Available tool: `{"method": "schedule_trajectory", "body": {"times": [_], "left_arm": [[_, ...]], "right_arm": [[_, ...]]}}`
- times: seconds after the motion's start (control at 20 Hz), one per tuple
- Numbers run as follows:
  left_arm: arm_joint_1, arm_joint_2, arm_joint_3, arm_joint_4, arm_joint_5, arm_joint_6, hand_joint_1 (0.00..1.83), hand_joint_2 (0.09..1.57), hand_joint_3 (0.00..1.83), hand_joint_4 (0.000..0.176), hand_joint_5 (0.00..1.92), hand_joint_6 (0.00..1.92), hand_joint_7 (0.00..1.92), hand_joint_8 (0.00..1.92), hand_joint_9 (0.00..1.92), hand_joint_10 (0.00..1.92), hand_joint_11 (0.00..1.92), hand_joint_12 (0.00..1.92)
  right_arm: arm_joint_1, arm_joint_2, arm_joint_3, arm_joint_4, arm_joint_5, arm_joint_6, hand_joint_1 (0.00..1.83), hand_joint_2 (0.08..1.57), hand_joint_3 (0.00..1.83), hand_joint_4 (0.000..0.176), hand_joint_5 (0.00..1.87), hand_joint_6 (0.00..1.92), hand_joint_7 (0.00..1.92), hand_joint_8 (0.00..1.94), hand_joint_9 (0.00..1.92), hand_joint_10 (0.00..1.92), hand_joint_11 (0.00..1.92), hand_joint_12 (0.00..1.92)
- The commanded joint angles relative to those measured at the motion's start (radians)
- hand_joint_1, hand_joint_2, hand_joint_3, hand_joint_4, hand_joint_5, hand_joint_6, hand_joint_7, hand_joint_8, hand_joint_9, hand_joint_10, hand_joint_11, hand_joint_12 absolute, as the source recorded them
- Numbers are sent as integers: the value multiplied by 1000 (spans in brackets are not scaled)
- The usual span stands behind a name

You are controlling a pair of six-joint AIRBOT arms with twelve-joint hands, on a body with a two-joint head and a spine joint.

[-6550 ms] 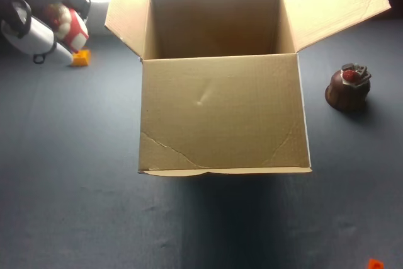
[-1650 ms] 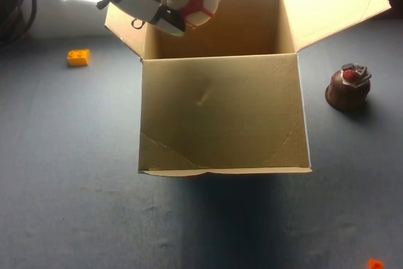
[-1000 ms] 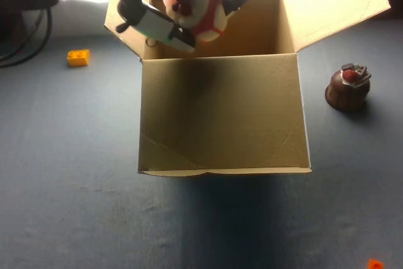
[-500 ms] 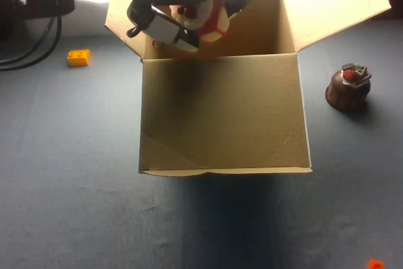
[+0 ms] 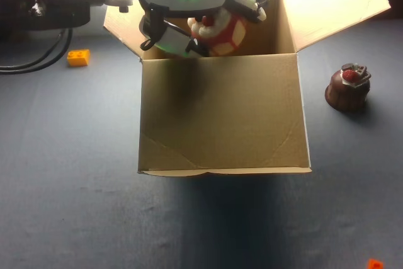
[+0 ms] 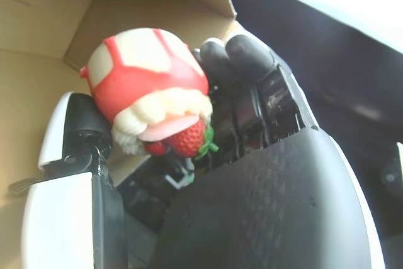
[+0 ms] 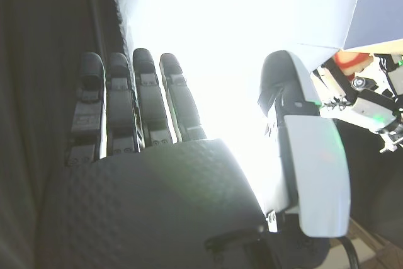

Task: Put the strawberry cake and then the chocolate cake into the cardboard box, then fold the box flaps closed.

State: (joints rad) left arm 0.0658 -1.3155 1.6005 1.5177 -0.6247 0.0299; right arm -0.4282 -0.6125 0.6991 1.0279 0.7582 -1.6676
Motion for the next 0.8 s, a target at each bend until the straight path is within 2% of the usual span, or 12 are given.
{"method": "schedule_trajectory", "body": {"times": [0.0, 0.1, 0.2, 0.4, 0.65, 0.75], "left_arm": [[-5, 5, 5, -61, -9, 11, 783, 1092, 0, 0, 475, 12, 599, 201, 290, 1267, 160, 1859], [-4, 5, 6, -59, -8, 11, 767, 1069, 0, 0, 441, 0, 621, 54, 330, 1189, 176, 1794], [-4, 5, 8, -59, -8, 11, 734, 1043, 0, 0, 358, 0, 546, 5, 325, 1155, 170, 1758], [-13, 7, 15, -57, -8, 11, 704, 1010, 0, 1, 325, 1, 490, 2, 376, 1064, 185, 1709], [-32, 8, 47, -57, -27, 4, 699, 1019, 1, 4, 323, 7, 493, 3, 373, 1041, 186, 1706], [-46, 7, 66, -66, -38, 4, 706, 1023, 3, 0, 329, 8, 502, 6, 377, 1044, 191, 1712]], "right_arm": [[7, 13, 5, -40, 103, 8, 137, 1212, 1, 0, 147, 0, 165, 1, 131, 1, 0, 398], [5, 13, 7, -34, 103, 8, 125, 1212, 1, 0, 136, 0, 159, 0, 135, 2, 0, 411], [4, 13, 11, -22, 102, 8, 114, 1216, 2, 0, 140, 2, 165, 2, 139, 3, 0, 416], [-2, 6, 41, 46, 66, 4, 140, 1208, 0, 0, 145, 2, 173, 2, 138, 1, 0, 394], [-4, -16, 86, 40, 30, 20, 121, 1211, 0, 0, 143, 3, 157, 0, 135, 0, 0, 409], [-17, -39, 112, -5, 13, 58, 114, 1213, 1, 0, 133, 1, 157, 0, 130, 1, 0, 392]]}}
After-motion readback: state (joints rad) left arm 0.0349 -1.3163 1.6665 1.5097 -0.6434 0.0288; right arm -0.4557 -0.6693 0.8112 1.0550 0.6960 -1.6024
